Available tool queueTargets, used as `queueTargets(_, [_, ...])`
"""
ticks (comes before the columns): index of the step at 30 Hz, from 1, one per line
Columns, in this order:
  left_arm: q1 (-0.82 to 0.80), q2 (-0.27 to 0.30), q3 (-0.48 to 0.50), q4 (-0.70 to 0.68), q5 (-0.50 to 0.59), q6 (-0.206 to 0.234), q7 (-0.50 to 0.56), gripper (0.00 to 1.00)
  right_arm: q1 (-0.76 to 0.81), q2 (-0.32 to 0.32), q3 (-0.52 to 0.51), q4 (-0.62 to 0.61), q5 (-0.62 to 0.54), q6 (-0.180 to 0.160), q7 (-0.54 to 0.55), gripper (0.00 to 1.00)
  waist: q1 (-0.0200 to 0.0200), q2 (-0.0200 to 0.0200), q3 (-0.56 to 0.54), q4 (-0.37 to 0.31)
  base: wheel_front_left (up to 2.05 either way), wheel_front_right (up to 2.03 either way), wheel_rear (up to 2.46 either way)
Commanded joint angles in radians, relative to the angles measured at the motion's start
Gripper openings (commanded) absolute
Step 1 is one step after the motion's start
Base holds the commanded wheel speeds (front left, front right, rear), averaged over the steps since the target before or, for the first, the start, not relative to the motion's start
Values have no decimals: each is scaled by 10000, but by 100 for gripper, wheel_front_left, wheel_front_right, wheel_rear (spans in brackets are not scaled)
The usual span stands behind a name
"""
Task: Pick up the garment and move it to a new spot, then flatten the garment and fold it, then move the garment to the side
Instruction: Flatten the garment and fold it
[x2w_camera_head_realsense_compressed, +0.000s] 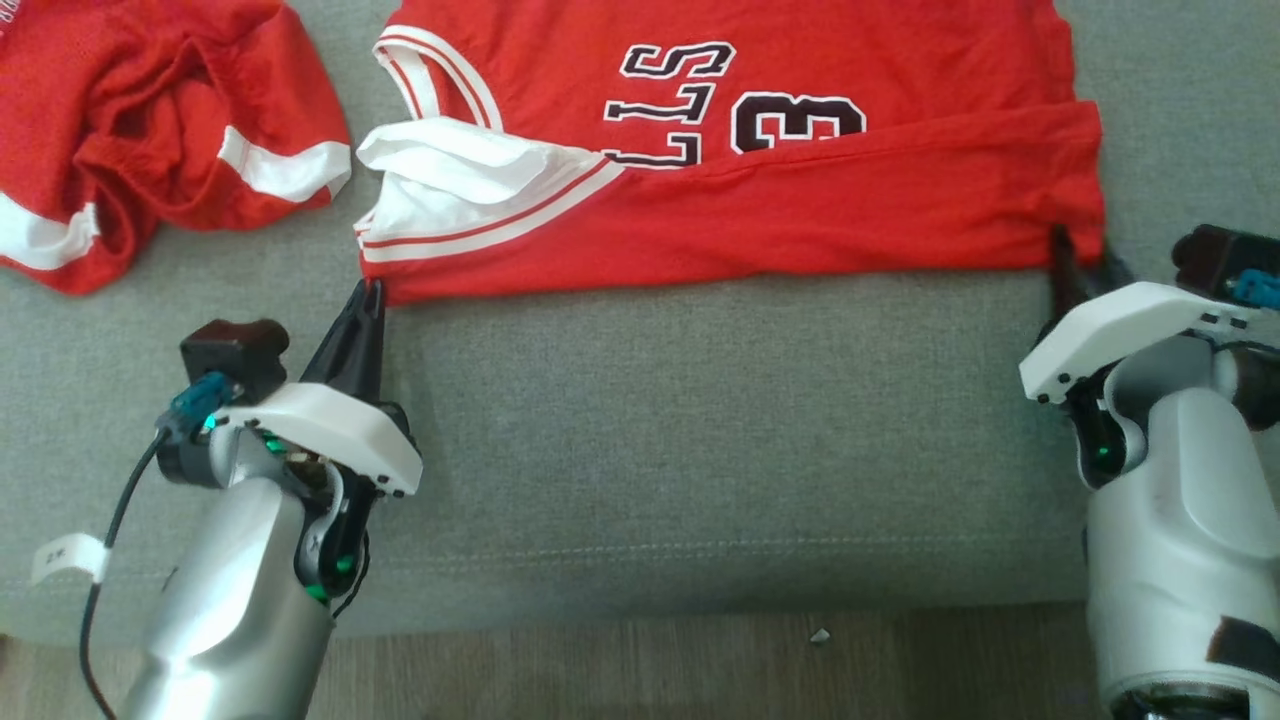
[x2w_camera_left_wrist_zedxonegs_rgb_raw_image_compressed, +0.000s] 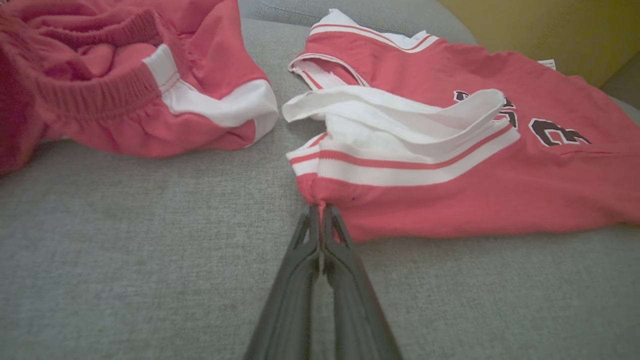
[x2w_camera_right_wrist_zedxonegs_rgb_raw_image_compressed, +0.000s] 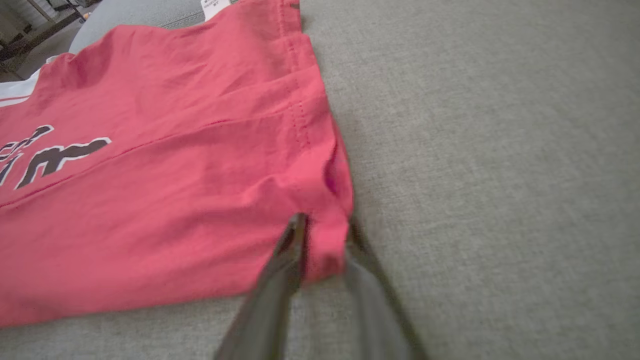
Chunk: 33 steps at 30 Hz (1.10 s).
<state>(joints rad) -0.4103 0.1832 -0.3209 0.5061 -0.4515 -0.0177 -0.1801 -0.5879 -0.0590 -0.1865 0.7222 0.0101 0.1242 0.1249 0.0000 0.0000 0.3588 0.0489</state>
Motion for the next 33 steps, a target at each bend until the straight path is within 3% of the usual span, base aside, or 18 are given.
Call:
queueTargets(1, [-201,343,276,-316,-60,26,-9,0,-171,45,299,-100,-108,65,-57,0,0,0,-45,24,0,0,0])
queueTargets(8, [66,453,206,-667,-157,-67,5,0,242,-387,510,-159,403,65,-292,0,0,0,-298,123,0,0,0])
queueTargets(14, [916,807,157,-1666,-461,-230,596,0,1489,-1073,1139,-1444,1323,65,-7,0,0,0,-484,73,0,0,0])
queueTargets(22, [2970,1479,68,-4159,-766,214,1970,0,3595,-1635,1134,-4174,1912,65,1487,0,0,0,-427,-29,0,0,0])
queueTargets(29, [3737,1714,-176,-5009,-679,530,2608,0,4538,-1560,865,-5337,2087,65,2529,0,0,0,-413,-14,0,0,0])
queueTargets(30, [3785,1723,-167,-5035,-643,615,2622,0,4595,-1522,812,-5382,2051,65,2636,36,0,0,-438,-26,0,0,0])
queueTargets(31, [3832,1735,-169,-5029,-602,709,2670,50,4636,-1450,722,-5414,2014,65,2716,100,0,0,-475,-39,0,0,0])
queueTargets(32, [3876,1737,-210,-5012,-598,741,2755,100,4684,-1391,623,-5433,1922,65,2774,100,0,0,-533,-38,0,0,0])
queueTargets(33, [3920,1757,-253,-5001,-586,761,2834,100,4743,-1353,571,-5469,1828,65,2822,100,0,0,-601,-42,0,0,0])
